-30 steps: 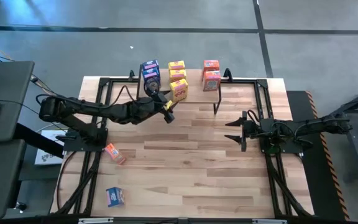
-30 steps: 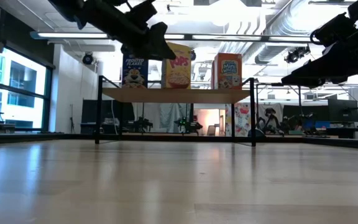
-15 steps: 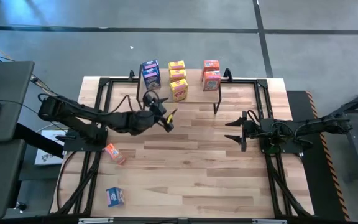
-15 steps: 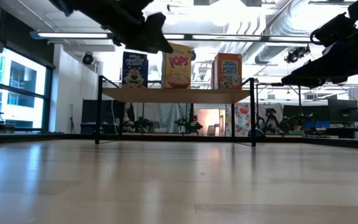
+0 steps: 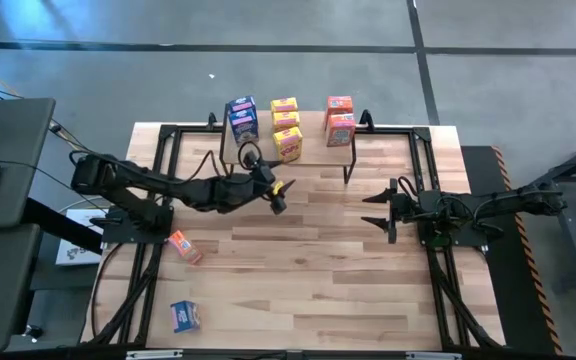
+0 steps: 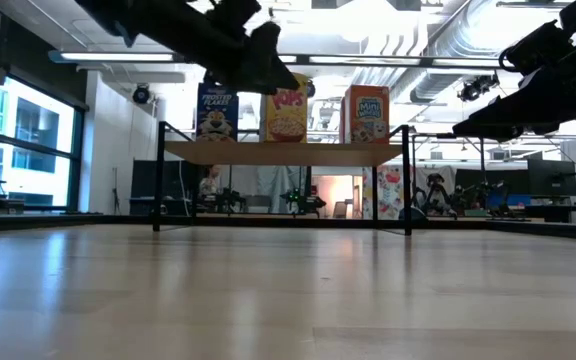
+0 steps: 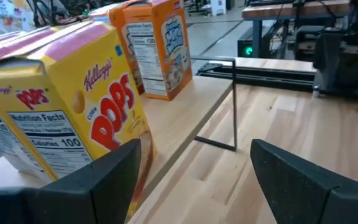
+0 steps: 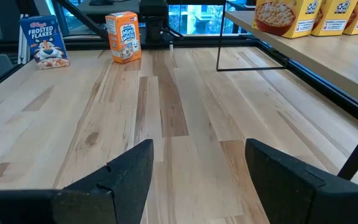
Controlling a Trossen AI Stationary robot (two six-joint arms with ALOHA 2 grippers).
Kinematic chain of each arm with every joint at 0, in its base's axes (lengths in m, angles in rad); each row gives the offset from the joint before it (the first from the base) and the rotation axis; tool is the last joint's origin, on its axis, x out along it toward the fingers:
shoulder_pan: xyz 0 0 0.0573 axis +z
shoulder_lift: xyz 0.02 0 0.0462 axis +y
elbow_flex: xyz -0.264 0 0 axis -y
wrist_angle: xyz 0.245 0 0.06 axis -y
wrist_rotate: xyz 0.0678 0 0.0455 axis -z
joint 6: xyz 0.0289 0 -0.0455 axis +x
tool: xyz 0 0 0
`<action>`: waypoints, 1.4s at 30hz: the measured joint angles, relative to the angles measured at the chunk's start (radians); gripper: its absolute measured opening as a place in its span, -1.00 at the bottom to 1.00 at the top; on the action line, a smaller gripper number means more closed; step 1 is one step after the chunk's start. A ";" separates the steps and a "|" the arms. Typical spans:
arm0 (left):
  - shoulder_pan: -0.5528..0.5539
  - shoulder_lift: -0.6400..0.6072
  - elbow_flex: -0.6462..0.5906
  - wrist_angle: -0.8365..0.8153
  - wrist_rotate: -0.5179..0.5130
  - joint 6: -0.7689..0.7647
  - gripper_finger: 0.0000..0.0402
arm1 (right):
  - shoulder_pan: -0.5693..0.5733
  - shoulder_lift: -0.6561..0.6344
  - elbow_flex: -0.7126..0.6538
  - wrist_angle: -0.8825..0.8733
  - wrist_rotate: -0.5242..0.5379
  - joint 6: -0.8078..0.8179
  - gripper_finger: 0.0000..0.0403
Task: Stack cereal on shelf
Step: Put the yellow cereal box and aligned with the other yellow cereal boxes on the shelf, then put the orange cereal box and aligned with the other orange cereal boxes on the shelf
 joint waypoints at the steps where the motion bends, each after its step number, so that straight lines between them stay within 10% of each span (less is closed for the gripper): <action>1: 0.009 0.003 0.000 0.002 0.006 0.000 0.46 | 0.000 0.000 0.000 0.000 0.000 0.000 0.23; 26: 0.104 0.033 0.000 0.022 0.051 0.018 0.46 | 0.000 0.000 0.000 0.000 0.000 0.000 0.23; 42: -0.084 -0.090 0.000 -0.107 -0.070 0.017 0.46 | 0.000 0.000 0.000 0.000 0.000 0.000 0.23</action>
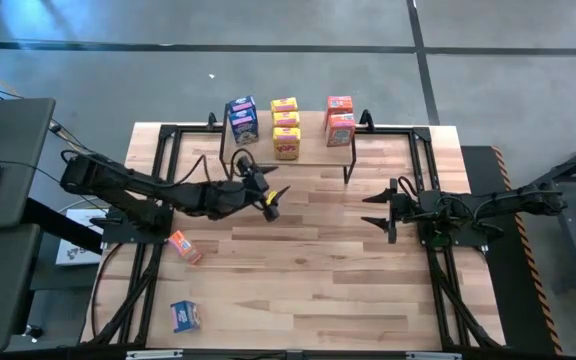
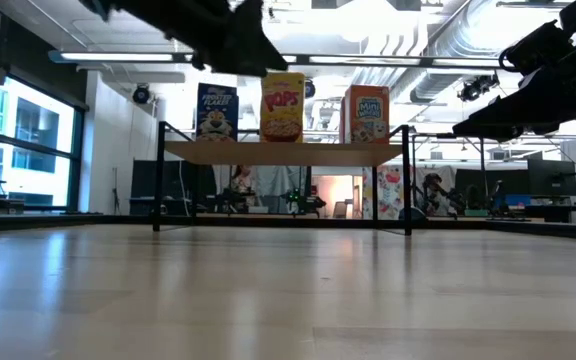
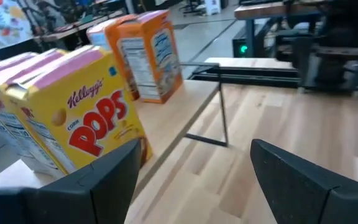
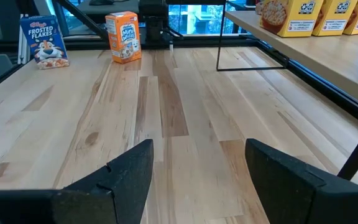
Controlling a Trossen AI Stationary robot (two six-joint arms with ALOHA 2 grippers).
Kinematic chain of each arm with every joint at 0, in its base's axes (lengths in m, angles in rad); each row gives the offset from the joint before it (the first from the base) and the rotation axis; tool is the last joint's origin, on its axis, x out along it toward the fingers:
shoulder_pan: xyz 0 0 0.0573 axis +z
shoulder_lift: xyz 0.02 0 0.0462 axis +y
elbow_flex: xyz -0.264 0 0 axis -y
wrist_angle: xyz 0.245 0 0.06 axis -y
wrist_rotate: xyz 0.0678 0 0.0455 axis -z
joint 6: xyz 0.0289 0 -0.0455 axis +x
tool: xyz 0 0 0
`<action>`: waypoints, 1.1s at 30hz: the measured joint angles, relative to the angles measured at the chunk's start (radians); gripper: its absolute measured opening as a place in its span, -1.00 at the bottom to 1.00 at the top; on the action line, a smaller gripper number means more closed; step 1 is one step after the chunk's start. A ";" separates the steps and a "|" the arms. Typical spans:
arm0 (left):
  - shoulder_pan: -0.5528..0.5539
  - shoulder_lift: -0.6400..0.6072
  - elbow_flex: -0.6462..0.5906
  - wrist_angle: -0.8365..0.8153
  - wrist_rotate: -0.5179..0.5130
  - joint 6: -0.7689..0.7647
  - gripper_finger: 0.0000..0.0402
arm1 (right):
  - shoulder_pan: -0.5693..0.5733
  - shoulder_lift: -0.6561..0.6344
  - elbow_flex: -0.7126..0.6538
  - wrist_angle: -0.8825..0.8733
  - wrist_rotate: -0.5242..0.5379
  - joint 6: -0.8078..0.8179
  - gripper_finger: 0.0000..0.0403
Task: Stack cereal on shelf
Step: Put the orange cereal box and aligned with the other orange cereal boxes on the shelf
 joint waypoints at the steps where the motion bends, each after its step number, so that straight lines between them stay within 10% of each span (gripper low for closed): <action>1: -0.015 -0.012 0.000 -0.009 -0.005 0.000 0.46 | 0.000 0.000 0.000 0.000 0.000 0.000 0.23; 16: -0.212 -0.224 0.008 -0.333 -0.009 -0.353 0.46 | 0.000 0.000 0.000 -0.003 0.000 0.000 0.23; 33: -0.280 -0.245 0.370 -0.887 -0.008 -0.605 0.46 | 0.000 0.000 0.000 -0.007 0.000 0.000 0.23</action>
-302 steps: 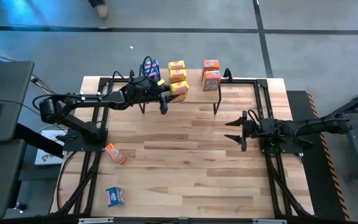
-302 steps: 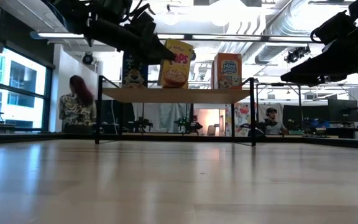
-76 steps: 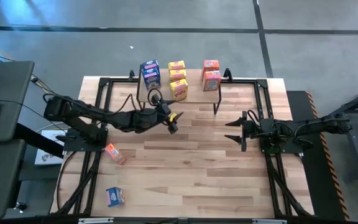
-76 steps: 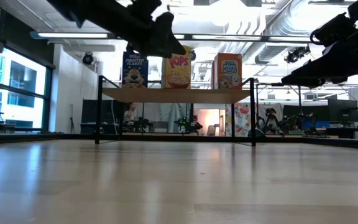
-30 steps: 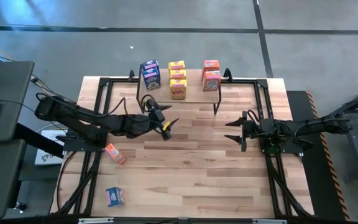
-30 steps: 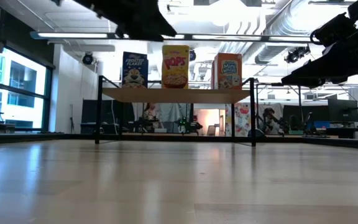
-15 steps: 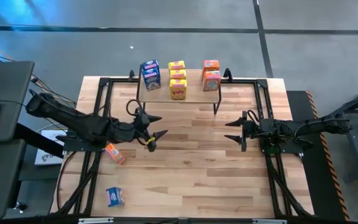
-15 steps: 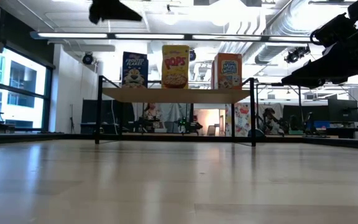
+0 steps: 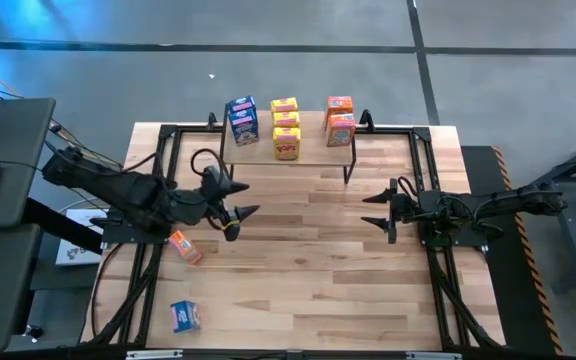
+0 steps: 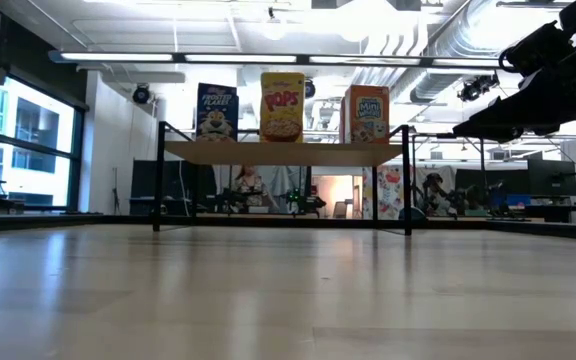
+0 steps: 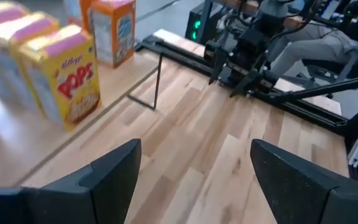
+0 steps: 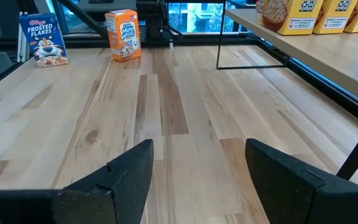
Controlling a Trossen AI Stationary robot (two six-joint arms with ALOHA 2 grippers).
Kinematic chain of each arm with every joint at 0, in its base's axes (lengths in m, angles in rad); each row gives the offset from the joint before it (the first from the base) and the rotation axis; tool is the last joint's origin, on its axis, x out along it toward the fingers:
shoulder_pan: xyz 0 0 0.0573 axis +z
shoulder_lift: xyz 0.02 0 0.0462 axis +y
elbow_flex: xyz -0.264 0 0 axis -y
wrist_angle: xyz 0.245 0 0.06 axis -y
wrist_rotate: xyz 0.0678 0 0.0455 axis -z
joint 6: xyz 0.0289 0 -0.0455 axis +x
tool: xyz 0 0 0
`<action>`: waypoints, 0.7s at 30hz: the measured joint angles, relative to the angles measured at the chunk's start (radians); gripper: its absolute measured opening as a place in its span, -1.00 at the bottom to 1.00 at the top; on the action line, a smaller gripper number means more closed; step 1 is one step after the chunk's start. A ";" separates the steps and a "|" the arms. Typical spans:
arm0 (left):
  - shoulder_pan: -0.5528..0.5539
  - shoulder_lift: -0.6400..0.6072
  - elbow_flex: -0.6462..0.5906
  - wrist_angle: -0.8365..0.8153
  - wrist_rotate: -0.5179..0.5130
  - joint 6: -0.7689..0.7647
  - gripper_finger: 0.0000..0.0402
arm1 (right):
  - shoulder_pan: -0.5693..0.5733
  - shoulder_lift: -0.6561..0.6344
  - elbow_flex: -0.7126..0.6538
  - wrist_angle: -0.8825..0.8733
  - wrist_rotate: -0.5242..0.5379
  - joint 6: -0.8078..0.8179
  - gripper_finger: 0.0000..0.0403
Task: Stack cereal on shelf
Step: Put the orange cereal box and aligned with the other orange cereal boxes on the shelf
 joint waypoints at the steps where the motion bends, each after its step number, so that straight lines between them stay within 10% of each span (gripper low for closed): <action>1: -0.003 0.000 0.008 -0.022 0.000 -0.034 0.46 | 0.000 0.000 0.000 0.000 0.000 0.000 0.23; 21: -0.012 0.000 0.083 -0.088 0.141 -0.302 0.46 | 0.000 0.000 0.000 0.000 0.000 0.000 0.23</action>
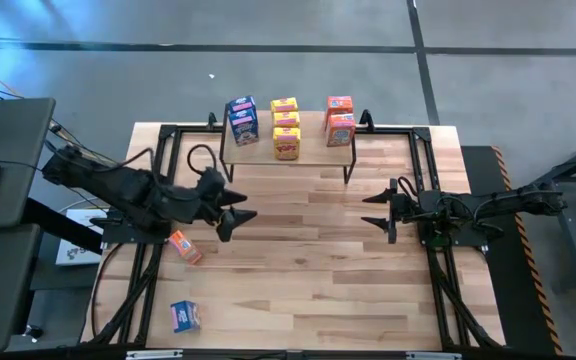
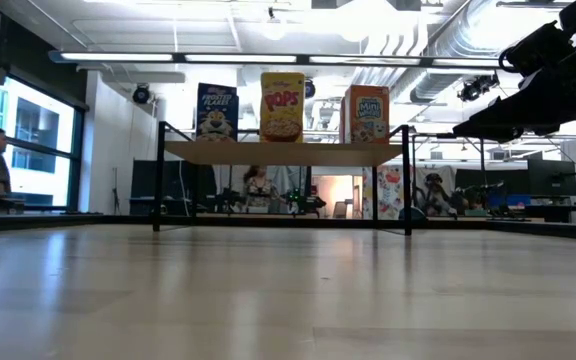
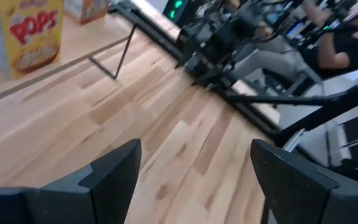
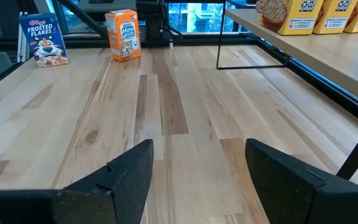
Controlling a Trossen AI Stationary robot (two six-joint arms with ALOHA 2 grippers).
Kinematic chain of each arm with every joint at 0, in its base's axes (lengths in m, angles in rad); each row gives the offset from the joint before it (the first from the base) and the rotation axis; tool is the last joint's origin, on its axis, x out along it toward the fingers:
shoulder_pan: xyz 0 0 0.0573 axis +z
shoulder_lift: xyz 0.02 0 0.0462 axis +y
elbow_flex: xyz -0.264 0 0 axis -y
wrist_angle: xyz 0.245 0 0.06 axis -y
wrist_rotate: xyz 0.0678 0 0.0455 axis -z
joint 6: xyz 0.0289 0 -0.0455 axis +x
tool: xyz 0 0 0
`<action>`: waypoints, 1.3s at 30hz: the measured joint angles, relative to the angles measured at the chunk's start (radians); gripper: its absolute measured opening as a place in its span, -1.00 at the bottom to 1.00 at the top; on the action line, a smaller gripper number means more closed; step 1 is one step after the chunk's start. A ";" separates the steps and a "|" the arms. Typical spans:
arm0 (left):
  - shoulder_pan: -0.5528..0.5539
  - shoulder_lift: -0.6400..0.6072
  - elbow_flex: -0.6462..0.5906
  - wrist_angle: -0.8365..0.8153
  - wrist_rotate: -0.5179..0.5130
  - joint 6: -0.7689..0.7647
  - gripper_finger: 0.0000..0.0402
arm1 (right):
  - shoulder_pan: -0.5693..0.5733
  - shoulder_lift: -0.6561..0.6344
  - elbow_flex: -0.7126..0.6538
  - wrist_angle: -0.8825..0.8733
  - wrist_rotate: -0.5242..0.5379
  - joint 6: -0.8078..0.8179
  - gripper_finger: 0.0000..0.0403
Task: Stack cereal on shelf
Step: Put the orange cereal box and aligned with the other orange cereal boxes on the shelf
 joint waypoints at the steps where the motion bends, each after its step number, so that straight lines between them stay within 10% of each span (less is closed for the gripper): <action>1: 0.000 0.000 0.014 -0.001 0.000 0.008 0.46 | 0.000 0.000 0.000 0.000 0.000 0.000 0.23; 22: -0.021 0.197 0.439 -0.486 0.141 -0.096 0.46 | 0.000 0.000 0.000 0.001 0.033 -0.034 0.23; 39: -0.156 0.211 0.436 -0.911 0.223 0.186 0.46 | 0.000 0.000 0.000 0.001 0.033 -0.034 0.23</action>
